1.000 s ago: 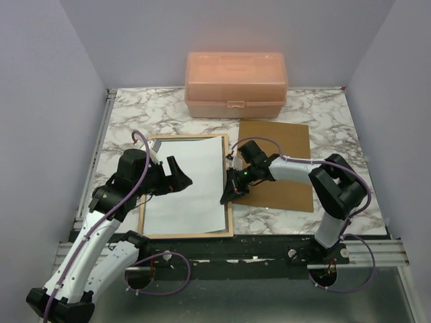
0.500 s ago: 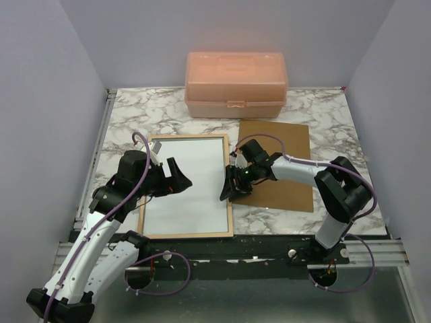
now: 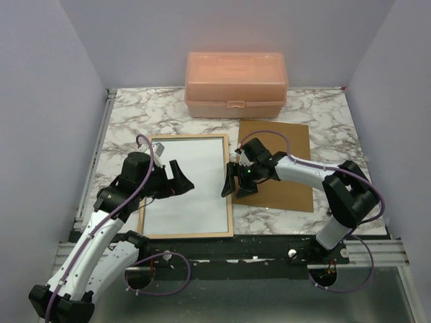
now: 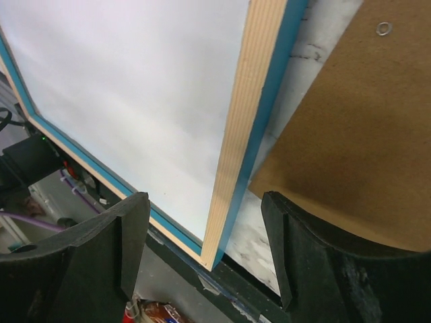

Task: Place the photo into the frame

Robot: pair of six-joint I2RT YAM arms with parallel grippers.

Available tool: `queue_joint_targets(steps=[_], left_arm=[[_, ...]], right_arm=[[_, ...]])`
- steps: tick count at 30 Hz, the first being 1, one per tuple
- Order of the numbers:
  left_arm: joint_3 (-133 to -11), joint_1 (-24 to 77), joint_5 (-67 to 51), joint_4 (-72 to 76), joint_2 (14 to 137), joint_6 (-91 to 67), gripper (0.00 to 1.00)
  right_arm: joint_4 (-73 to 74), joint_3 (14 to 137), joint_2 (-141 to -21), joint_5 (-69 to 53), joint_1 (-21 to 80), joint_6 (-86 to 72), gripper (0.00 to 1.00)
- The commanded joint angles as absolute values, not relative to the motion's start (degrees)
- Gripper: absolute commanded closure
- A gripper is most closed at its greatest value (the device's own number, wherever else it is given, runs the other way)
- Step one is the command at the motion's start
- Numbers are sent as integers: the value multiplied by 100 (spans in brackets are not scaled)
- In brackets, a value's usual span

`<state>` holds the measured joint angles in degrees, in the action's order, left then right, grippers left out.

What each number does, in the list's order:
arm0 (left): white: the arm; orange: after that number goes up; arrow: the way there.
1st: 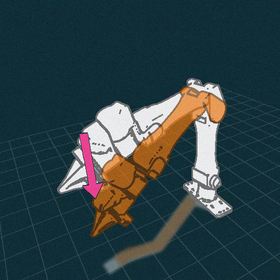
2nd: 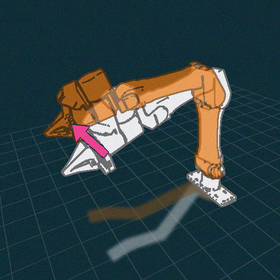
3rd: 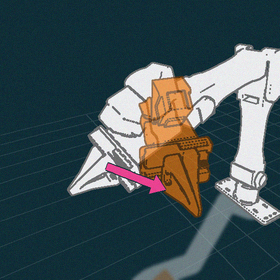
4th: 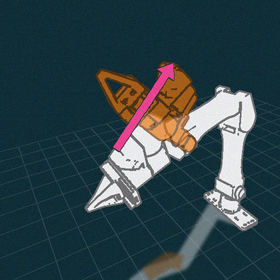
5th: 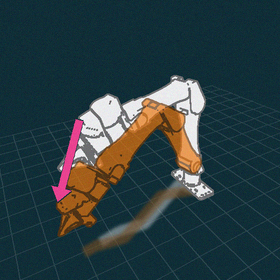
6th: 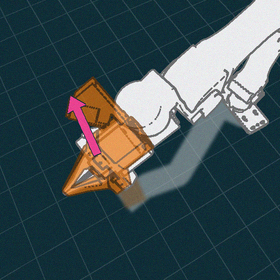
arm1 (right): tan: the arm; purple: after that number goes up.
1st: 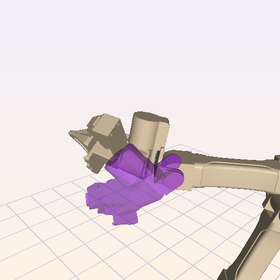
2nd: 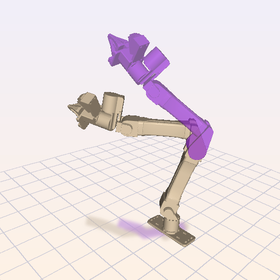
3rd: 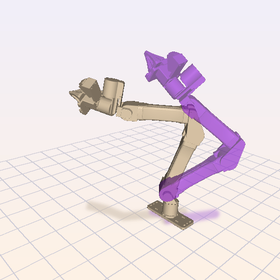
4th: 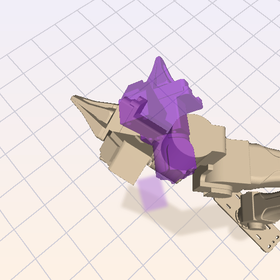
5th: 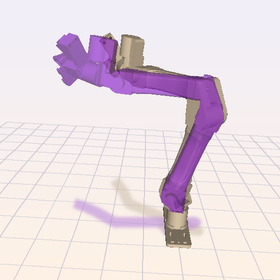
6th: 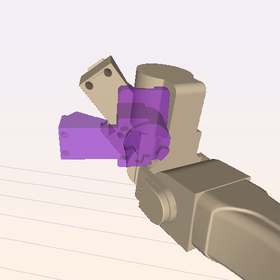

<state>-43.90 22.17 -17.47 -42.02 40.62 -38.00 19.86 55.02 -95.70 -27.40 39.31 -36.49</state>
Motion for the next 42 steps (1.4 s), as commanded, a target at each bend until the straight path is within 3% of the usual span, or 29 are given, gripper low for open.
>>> queue_joint_targets(steps=[1,11,25,33,42], left_arm=[[-4119,2188,-2202,-3719,4126,-4035,11],[-3973,2184,-2430,-3461,4168,-4185,10],[-3770,2193,-2727,-3057,4421,-4292,10],[-3752,2420,-2986,-2422,5046,-4505,10],[-4300,3219,-2875,-1922,6327,-4610,10]], right_arm=[[2187,5433,-9545,-2344,3955,-3670,25],[1472,5527,-10114,-3047,4186,-3957,25],[1521,5621,-10067,-2816,4321,-4037,23],[1584,5272,-9859,-2804,4202,-3950,23],[1603,4566,-9121,-3038,3328,-3795,23]])
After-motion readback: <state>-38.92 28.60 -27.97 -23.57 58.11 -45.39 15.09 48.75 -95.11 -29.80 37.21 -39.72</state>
